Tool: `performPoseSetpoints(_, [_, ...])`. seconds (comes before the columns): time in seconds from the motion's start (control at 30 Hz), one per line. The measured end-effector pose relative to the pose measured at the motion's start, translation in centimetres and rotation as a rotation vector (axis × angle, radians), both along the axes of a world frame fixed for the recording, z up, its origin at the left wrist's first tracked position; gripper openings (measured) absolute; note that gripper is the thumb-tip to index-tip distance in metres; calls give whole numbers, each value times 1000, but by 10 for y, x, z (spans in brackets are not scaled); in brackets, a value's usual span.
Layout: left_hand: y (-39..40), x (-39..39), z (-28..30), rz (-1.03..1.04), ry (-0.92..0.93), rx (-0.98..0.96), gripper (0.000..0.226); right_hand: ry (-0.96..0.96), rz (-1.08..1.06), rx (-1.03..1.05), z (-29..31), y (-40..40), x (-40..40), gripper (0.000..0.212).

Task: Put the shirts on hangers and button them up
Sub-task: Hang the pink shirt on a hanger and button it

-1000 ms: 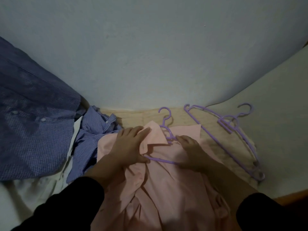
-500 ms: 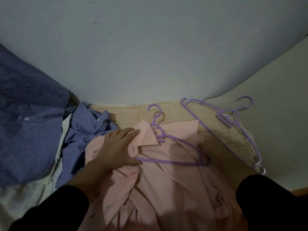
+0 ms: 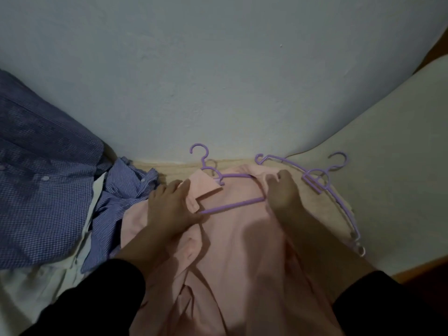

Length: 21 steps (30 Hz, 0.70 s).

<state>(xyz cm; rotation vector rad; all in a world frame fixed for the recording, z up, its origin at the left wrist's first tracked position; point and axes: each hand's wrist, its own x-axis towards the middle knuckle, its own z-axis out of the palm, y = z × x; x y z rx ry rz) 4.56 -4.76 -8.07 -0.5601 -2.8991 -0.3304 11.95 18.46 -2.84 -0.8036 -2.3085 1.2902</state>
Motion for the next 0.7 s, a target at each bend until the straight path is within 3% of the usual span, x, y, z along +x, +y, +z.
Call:
performPoseSetpoints(0.17, [26,34,-13,39,-14,118,90,31,163,-210,-35,-59,15,19])
performPoseSetpoints(0.3, [24,75,-32,222,-35,353,74,-126,277,-197,-64,-56,38,17])
performPoseSetpoints(0.4, [27,90,-35,215,-105,569,64,-148,324,-282,-72,-57,49,32])
performPoseSetpoints(0.47, [31,95,-36,164,-133,679,56,-159,420,-233,-79,-64,54,41])
performPoseSetpoints(0.6, [41,101,-36,140,-130,615,38,-206,600,-220,-87,-74,60,63])
performPoseSetpoints(0.7, [44,98,-37,101,-75,431,18,-147,360,-412,-95,-71,61,52])
